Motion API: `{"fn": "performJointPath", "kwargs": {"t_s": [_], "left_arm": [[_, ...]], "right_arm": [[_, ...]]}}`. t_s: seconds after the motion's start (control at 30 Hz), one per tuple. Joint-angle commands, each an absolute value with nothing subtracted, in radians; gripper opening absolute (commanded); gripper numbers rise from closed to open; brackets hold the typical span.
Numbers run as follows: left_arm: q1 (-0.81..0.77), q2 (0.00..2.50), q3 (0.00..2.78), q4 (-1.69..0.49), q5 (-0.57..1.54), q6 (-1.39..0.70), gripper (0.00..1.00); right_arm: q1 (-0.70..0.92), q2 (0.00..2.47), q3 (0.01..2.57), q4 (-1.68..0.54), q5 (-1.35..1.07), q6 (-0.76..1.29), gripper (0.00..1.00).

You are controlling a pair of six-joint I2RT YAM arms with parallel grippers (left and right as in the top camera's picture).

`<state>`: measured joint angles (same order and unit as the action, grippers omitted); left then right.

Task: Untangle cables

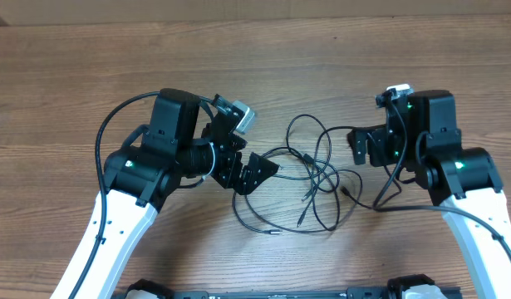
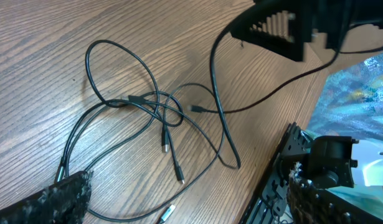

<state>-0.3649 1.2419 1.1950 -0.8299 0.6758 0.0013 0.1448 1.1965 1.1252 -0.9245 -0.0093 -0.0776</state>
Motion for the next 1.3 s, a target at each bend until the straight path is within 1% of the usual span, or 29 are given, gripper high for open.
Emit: {"fn": "performJointPath", "kwargs": {"t_s": [0.0,0.13,0.23,0.33,0.37,0.5,0.53,0.67,0.8,1.0,1.27], "left_arm": [[-0.365,1.235,1.207,-0.828,0.670,-0.004,1.00],[-0.365,1.235,1.207,-0.830,0.670,-0.004,1.00],[-0.365,1.235,1.207,-0.830,0.669,-0.004,1.00],[-0.365,1.235,1.207,-0.830,0.669,-0.004,1.00],[-0.365,1.235,1.207,-0.830,0.669,-0.004,1.00],[-0.365,1.235,1.207,-0.831,0.626,-0.027,1.00],[-0.365,1.235,1.207,-0.831,0.592,-0.065,1.00],[-0.365,1.235,1.207,-0.835,0.558,-0.094,1.00],[-0.365,1.235,1.207,-0.860,0.559,-0.094,1.00],[-0.380,1.270,1.207,-0.935,0.570,-0.147,1.00],[-0.485,1.411,1.207,-0.917,0.593,-0.162,0.99]], "right_arm": [[0.142,1.224,1.140,-0.918,0.333,-0.001,1.00],[0.142,1.257,1.140,-0.922,0.524,0.005,1.00],[0.142,1.273,1.140,-0.931,0.664,0.083,1.00],[0.142,1.274,1.140,-0.922,0.703,0.129,1.00],[0.142,1.274,1.141,-0.919,0.667,0.131,1.00],[0.142,1.274,1.141,-0.918,0.392,0.126,1.00],[0.142,1.274,1.141,-0.917,0.244,0.125,1.00],[0.143,1.274,1.141,-0.918,0.035,0.123,1.00],[0.142,1.274,1.141,-0.928,-0.039,0.124,1.00],[0.142,1.274,1.140,-0.918,-0.039,0.125,1.00],[0.142,1.274,1.140,-0.900,-0.039,0.131,1.00]]}}
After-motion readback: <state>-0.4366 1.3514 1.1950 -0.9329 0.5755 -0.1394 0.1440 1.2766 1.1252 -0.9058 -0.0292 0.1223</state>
